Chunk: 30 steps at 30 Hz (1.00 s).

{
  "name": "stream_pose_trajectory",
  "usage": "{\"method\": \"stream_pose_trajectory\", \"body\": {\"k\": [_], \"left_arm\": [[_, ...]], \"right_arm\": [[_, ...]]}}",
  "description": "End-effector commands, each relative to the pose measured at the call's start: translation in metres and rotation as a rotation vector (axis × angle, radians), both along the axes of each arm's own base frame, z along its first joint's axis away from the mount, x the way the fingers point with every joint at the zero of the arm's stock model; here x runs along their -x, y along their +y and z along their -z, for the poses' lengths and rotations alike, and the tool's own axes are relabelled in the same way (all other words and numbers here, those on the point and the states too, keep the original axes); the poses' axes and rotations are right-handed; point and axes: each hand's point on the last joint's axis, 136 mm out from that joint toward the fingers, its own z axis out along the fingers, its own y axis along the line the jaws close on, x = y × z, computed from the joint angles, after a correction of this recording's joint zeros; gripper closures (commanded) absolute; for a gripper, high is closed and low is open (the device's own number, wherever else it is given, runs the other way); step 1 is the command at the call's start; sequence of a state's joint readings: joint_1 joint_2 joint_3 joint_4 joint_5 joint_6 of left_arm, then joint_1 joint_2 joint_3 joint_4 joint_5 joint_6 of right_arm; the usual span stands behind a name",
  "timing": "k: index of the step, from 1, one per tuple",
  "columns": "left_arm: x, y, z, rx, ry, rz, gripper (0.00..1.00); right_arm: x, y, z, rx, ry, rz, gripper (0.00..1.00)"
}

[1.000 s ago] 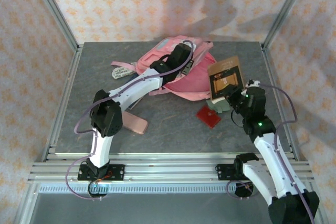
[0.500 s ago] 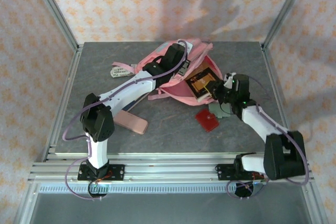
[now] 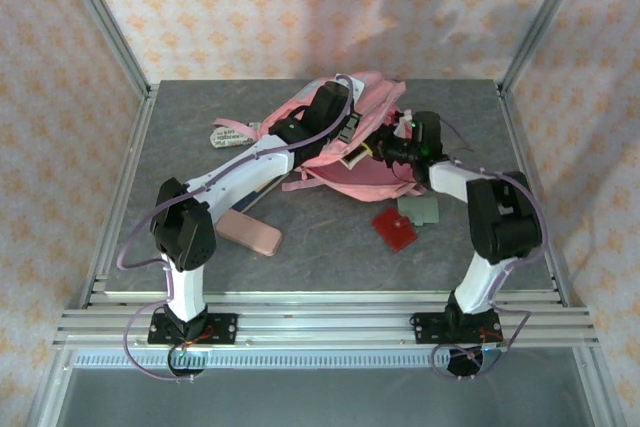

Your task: Pack books, pencil case, and school supplies into a backpack

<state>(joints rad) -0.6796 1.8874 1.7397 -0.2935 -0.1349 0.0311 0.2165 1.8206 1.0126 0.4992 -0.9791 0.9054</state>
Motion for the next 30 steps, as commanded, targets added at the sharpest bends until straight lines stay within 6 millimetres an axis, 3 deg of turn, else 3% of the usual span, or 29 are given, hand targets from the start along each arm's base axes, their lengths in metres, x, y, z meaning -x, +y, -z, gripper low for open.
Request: {"method": "stream_pose_trajectory", "body": {"k": [1,7,12,15,17,20,27,30], "left_arm": [[-0.002,0.003,-0.067,0.150,-0.146,-0.016,1.00],[-0.001,-0.002,-0.059,0.168,-0.122,0.000,1.00],[0.002,-0.009,-0.051,0.187,-0.101,0.016,1.00],[0.002,-0.012,-0.045,0.193,-0.088,0.016,1.00],[0.001,-0.012,-0.040,0.190,-0.081,0.007,1.00],[-0.001,-0.009,-0.033,0.175,-0.079,-0.012,1.00],[-0.005,-0.008,-0.017,0.174,-0.064,-0.032,1.00],[-0.007,-0.012,-0.009,0.182,-0.049,-0.032,1.00]], "right_arm": [[-0.027,0.020,-0.027,-0.056,-0.115,-0.052,1.00],[-0.073,0.048,-0.006,-0.090,-0.064,-0.046,1.00],[-0.103,0.073,0.024,-0.080,0.018,-0.019,0.88],[-0.110,0.072,0.037,-0.037,0.060,0.012,0.73],[-0.107,0.065,0.043,0.019,0.084,0.031,0.64],[-0.094,0.044,0.048,0.143,0.114,0.071,0.58],[-0.050,-0.027,0.043,0.255,0.163,0.166,0.56],[-0.032,-0.045,0.038,0.283,0.157,0.183,0.55]]}}
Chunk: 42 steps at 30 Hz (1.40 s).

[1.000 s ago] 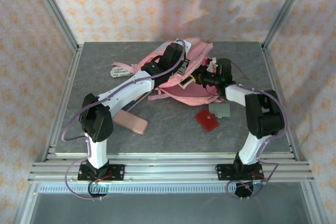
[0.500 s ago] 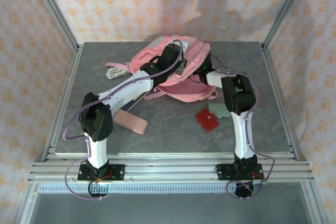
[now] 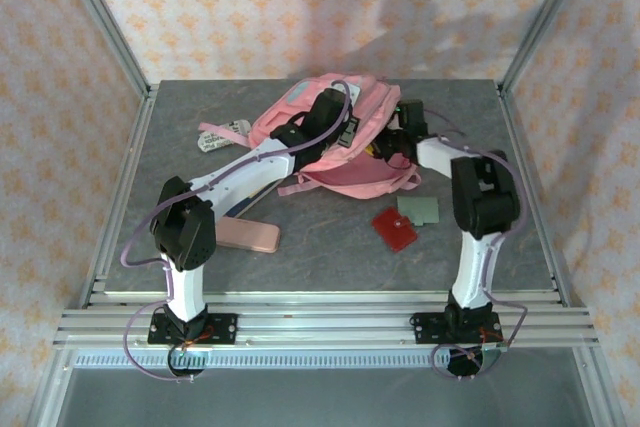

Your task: Pack books, pencil case, and school supplies into a backpack

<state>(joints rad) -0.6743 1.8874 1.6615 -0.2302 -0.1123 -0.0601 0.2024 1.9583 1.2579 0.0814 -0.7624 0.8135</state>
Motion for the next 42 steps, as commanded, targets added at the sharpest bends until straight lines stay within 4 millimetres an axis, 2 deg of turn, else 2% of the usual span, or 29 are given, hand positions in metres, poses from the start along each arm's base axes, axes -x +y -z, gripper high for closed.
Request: {"method": "stream_pose_trajectory", "body": {"k": [1,3,5,7,10,14,15,17,19,21,22,23,25,27,30,35,38,42], "left_arm": [[-0.008,-0.013,-0.029,0.106,-0.090,-0.007,1.00],[-0.010,-0.016,-0.027,0.121,-0.086,-0.009,1.00],[-0.015,-0.023,-0.012,0.117,-0.059,-0.009,1.00],[-0.019,-0.029,-0.006,0.120,-0.045,-0.008,1.00],[-0.024,-0.041,0.000,0.122,-0.032,0.003,1.00],[-0.029,-0.051,0.012,0.119,-0.003,0.002,1.00],[-0.029,-0.051,0.013,0.120,0.006,0.000,0.93],[-0.026,-0.048,0.012,0.122,0.024,-0.012,0.68],[-0.019,-0.037,0.007,0.121,0.028,-0.033,0.53],[-0.010,-0.020,0.003,0.130,0.031,-0.062,0.44],[-0.006,-0.006,0.005,0.141,0.042,-0.082,0.41],[0.001,0.010,-0.002,0.166,0.044,-0.100,0.37],[0.010,0.042,0.006,0.193,0.076,-0.138,0.32],[0.019,0.080,0.020,0.197,0.111,-0.198,0.27],[0.033,0.137,0.043,0.176,0.158,-0.295,0.18],[0.051,0.228,0.092,0.129,0.267,-0.476,0.07],[0.054,0.271,0.122,0.131,0.339,-0.581,0.05],[0.050,0.302,0.152,0.165,0.409,-0.656,0.05]], "right_arm": [[0.014,-0.021,-0.017,0.077,-0.045,0.009,0.55],[0.026,-0.031,-0.018,0.097,-0.041,0.024,0.56],[0.038,-0.042,-0.021,0.115,-0.037,0.052,0.57],[0.051,-0.057,-0.024,0.168,-0.036,0.096,0.57],[0.073,-0.077,-0.034,0.230,-0.057,0.178,0.58],[0.102,-0.094,-0.049,0.257,-0.099,0.258,0.59],[0.108,-0.095,-0.051,0.261,-0.104,0.265,0.59],[0.121,-0.095,-0.057,0.280,-0.130,0.267,0.59],[0.131,-0.089,-0.065,0.304,-0.168,0.237,0.59],[0.138,-0.073,-0.065,0.317,-0.195,0.175,0.56],[0.142,-0.064,-0.077,0.303,-0.242,0.147,0.55],[0.146,-0.051,-0.080,0.295,-0.269,0.101,0.55],[0.152,-0.026,-0.083,0.282,-0.311,0.018,0.53],[0.157,-0.002,-0.084,0.278,-0.346,-0.061,0.52],[0.164,0.033,-0.074,0.270,-0.357,-0.170,0.52],[0.171,0.087,-0.061,0.265,-0.365,-0.311,0.52],[0.171,0.115,-0.052,0.253,-0.356,-0.366,0.52],[0.165,0.147,-0.035,0.245,-0.323,-0.417,0.52]]}}
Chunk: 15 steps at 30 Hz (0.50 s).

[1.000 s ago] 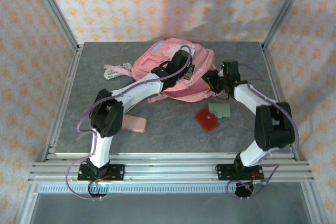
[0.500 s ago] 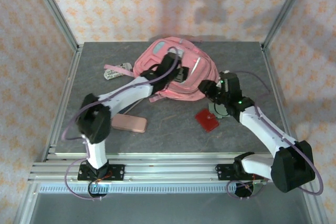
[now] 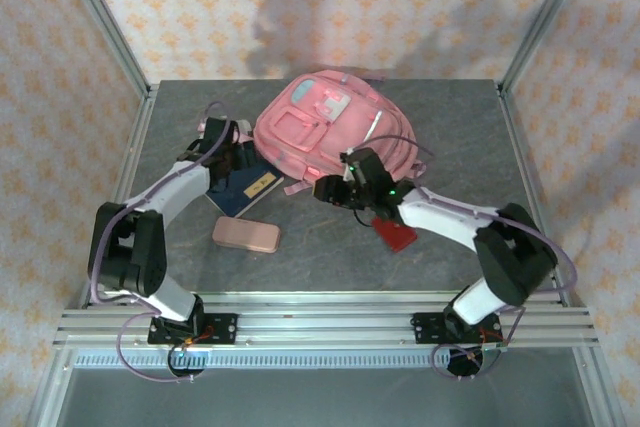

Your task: Pack books, pencil case, and school supplies into a backpack

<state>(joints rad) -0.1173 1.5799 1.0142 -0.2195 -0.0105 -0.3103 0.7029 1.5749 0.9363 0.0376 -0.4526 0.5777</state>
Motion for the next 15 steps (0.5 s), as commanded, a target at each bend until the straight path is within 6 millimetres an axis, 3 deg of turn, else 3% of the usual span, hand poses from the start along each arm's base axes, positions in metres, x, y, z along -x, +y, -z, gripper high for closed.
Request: {"method": "stream_pose_trajectory", "body": {"k": [1,5,15], "left_arm": [[0.000,0.014,0.024,0.046,0.054,-0.043,0.05],[-0.006,0.027,0.045,0.070,0.099,-0.072,0.05],[-0.014,0.021,0.079,0.137,0.205,0.000,0.07]], "right_arm": [[-0.014,0.032,-0.008,-0.039,-0.036,-0.045,0.52],[-0.021,0.063,0.009,-0.037,0.004,-0.087,0.52],[-0.040,0.113,0.055,-0.032,0.131,-0.119,0.54]]}}
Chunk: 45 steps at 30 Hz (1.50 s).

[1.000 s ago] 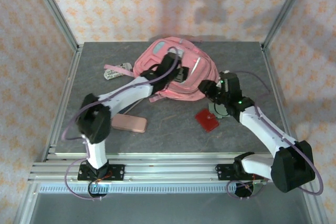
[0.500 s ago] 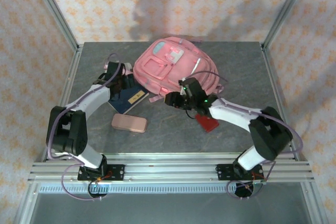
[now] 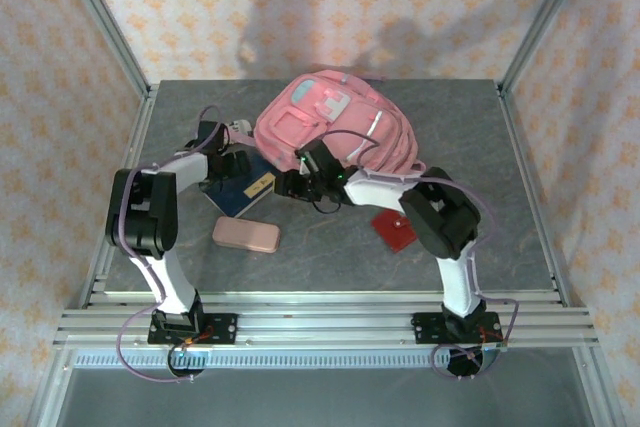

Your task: Pack books, pencil case, and school supplies into a backpack

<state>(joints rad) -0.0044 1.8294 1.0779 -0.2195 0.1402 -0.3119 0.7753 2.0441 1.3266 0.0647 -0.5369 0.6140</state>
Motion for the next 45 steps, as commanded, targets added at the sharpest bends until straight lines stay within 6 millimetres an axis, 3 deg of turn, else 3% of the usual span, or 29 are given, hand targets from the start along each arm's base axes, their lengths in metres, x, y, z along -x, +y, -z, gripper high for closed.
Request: {"method": "stream_pose_trajectory", "body": {"k": [1,12,20,23,27,32,40,45], "left_arm": [[-0.003,0.001,0.002,0.029,0.021,0.024,0.08],[0.022,0.002,0.002,0.042,0.054,0.003,0.21],[0.035,0.005,0.008,0.079,0.083,-0.013,0.26],[0.036,0.000,0.008,0.108,0.080,-0.004,0.31],[0.039,-0.006,0.006,0.139,0.071,0.011,0.39],[0.034,-0.019,-0.014,0.220,0.008,0.043,0.57],[0.036,-0.032,-0.060,0.299,-0.141,0.064,0.60],[0.045,-0.035,-0.047,0.321,-0.113,0.064,0.66]], "right_arm": [[-0.004,0.016,0.005,-0.013,0.039,-0.007,0.54],[-0.025,0.057,0.040,-0.018,0.132,-0.010,0.61],[-0.054,0.079,0.059,-0.010,0.143,0.050,0.65],[-0.059,0.085,0.064,-0.001,0.146,0.052,0.76],[-0.055,0.086,0.077,0.029,0.159,0.050,0.83],[-0.046,0.080,0.094,0.060,0.184,0.053,0.89],[-0.043,0.075,0.101,0.083,0.187,0.059,0.86],[-0.044,0.075,0.101,0.078,0.187,0.060,0.85]]}}
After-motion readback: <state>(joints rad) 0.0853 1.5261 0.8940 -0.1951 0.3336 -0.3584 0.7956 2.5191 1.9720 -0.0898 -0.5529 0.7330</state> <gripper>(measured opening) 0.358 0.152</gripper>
